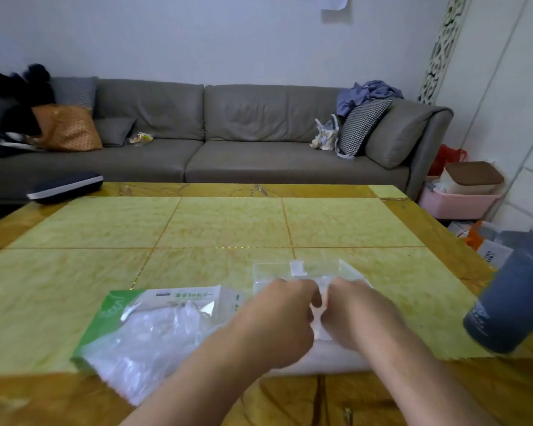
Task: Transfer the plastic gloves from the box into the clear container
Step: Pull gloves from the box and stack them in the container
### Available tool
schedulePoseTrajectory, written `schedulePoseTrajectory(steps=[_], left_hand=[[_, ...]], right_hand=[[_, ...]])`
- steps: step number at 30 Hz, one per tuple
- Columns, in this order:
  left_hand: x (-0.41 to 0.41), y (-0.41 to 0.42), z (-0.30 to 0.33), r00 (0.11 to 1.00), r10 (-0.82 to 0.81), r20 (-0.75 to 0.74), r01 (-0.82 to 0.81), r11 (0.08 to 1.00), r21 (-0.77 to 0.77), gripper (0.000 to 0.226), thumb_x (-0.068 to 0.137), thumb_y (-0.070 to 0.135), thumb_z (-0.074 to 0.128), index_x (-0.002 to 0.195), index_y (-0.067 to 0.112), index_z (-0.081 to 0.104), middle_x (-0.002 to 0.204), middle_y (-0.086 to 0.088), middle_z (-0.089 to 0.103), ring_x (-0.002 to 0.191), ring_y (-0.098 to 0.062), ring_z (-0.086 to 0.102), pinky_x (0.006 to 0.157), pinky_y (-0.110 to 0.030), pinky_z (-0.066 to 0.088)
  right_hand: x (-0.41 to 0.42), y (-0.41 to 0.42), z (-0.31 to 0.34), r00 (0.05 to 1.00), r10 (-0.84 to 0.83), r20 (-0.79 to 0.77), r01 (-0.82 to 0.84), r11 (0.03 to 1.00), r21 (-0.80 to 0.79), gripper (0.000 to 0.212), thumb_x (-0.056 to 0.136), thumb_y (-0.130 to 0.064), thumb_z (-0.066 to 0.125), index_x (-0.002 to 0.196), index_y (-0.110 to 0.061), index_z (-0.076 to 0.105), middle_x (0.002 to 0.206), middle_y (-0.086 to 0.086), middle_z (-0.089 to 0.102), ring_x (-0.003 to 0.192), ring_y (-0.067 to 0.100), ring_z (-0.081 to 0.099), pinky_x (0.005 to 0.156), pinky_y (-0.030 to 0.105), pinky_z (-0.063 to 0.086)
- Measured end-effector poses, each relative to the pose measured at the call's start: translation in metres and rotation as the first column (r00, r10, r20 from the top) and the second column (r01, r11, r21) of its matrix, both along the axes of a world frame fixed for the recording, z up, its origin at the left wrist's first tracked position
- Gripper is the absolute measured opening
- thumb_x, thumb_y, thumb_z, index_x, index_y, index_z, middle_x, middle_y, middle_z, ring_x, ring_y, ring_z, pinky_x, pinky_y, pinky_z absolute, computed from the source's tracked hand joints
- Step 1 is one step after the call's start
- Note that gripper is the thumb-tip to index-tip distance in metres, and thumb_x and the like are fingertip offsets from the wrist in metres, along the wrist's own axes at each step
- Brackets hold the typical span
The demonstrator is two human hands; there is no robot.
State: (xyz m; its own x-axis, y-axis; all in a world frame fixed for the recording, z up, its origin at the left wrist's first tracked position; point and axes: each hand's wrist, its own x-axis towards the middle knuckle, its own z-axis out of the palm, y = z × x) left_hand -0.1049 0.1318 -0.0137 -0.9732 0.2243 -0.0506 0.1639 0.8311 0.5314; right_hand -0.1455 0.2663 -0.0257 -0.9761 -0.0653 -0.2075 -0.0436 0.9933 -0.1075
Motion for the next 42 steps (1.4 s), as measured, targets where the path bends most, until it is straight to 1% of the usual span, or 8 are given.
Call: schedulePoseTrajectory(steps=[3, 8, 14, 18, 22, 29, 36, 42], left_hand=[[0.016, -0.032, 0.008, 0.976, 0.113, -0.188, -0.091, 0.988, 0.123, 0.041, 0.093, 0.0, 0.044, 0.113, 0.027, 0.067, 0.098, 0.016, 0.069, 0.094, 0.0, 0.063, 0.083, -0.02, 0.054], [0.039, -0.121, 0.02, 0.862, 0.461, -0.212, -0.372, 0.858, 0.355, 0.042, 0.093, -0.004, 0.049, 0.094, 0.034, 0.069, 0.084, 0.017, 0.07, 0.083, 0.005, 0.064, 0.076, -0.02, 0.056], [0.051, -0.191, -0.004, 0.785, 0.617, -0.058, -0.566, 0.752, 0.338, 0.055, 0.078, -0.013, 0.038, 0.086, 0.03, 0.072, 0.08, 0.016, 0.074, 0.075, -0.003, 0.068, 0.081, -0.042, 0.059], [0.048, -0.202, -0.016, 0.798, 0.601, -0.043, -0.546, 0.751, 0.371, 0.053, 0.08, -0.012, 0.038, 0.086, 0.029, 0.072, 0.08, 0.015, 0.075, 0.076, -0.003, 0.069, 0.082, -0.038, 0.059], [0.045, -0.212, -0.017, 0.766, 0.641, -0.047, -0.563, 0.704, 0.434, 0.052, 0.081, -0.011, 0.039, 0.086, 0.028, 0.073, 0.079, 0.017, 0.074, 0.075, -0.001, 0.069, 0.081, -0.038, 0.06], [0.046, -0.212, -0.022, 0.787, 0.616, -0.029, -0.549, 0.722, 0.422, 0.03, 0.094, 0.006, 0.056, 0.095, 0.034, 0.068, 0.089, 0.013, 0.073, 0.077, -0.001, 0.069, 0.075, -0.036, 0.061], [0.044, -0.182, -0.045, 0.932, 0.359, -0.05, -0.363, 0.923, -0.13, 0.048, 0.089, 0.061, 0.061, 0.129, 0.037, 0.048, 0.118, 0.018, 0.043, 0.112, -0.008, 0.045, 0.096, -0.027, 0.046], [0.043, -0.177, -0.048, 0.913, 0.401, -0.069, -0.407, 0.906, -0.113, 0.061, 0.091, 0.063, 0.056, 0.144, 0.038, 0.039, 0.129, 0.016, 0.042, 0.123, -0.011, 0.042, 0.103, -0.027, 0.042]], right_hand=[[0.014, -0.012, 0.011, 0.987, -0.03, -0.16, 0.024, 0.999, -0.04, 0.017, 0.093, -0.006, 0.045, 0.089, -0.018, 0.055, 0.084, -0.003, 0.057, 0.08, 0.023, 0.062, 0.067, 0.034, 0.049], [0.032, -0.044, 0.017, 0.916, 0.128, -0.38, -0.218, 0.954, -0.205, 0.041, 0.093, -0.004, 0.046, 0.122, -0.026, 0.066, 0.109, -0.01, 0.063, 0.101, 0.013, 0.059, 0.086, 0.032, 0.056], [0.07, -0.109, 0.006, 0.641, 0.72, -0.267, -0.766, 0.575, -0.288, 0.066, 0.093, -0.051, 0.07, 0.153, -0.039, 0.044, 0.144, -0.027, 0.037, 0.138, -0.007, 0.02, 0.111, 0.014, 0.026], [0.07, -0.142, -0.026, 0.533, 0.734, -0.422, -0.835, 0.536, -0.122, 0.032, 0.089, -0.028, 0.069, 0.121, -0.032, 0.074, 0.117, -0.015, 0.065, 0.115, 0.011, 0.044, 0.094, 0.029, 0.051], [0.062, -0.148, -0.031, 0.697, 0.461, -0.549, -0.706, 0.577, -0.411, 0.014, 0.085, -0.015, 0.076, 0.084, -0.029, 0.073, 0.083, -0.019, 0.065, 0.087, 0.003, 0.054, 0.073, 0.022, 0.047], [0.047, -0.142, 0.001, 0.952, 0.081, -0.294, -0.298, 0.457, -0.838, 0.03, 0.093, -0.032, 0.076, 0.075, -0.016, 0.058, 0.067, -0.001, 0.06, 0.06, 0.01, 0.052, 0.063, 0.029, 0.048], [0.038, -0.136, 0.008, 0.959, 0.058, -0.276, -0.278, 0.367, -0.888, 0.029, 0.107, -0.019, 0.057, 0.082, -0.016, 0.073, 0.081, -0.008, 0.075, 0.072, -0.001, 0.063, 0.072, 0.014, 0.047], [0.04, -0.13, 0.021, 0.947, 0.015, -0.322, -0.322, 0.071, -0.944, 0.028, 0.107, -0.007, 0.053, 0.087, -0.004, 0.072, 0.082, 0.013, 0.077, 0.081, 0.027, 0.072, 0.079, 0.036, 0.057]])
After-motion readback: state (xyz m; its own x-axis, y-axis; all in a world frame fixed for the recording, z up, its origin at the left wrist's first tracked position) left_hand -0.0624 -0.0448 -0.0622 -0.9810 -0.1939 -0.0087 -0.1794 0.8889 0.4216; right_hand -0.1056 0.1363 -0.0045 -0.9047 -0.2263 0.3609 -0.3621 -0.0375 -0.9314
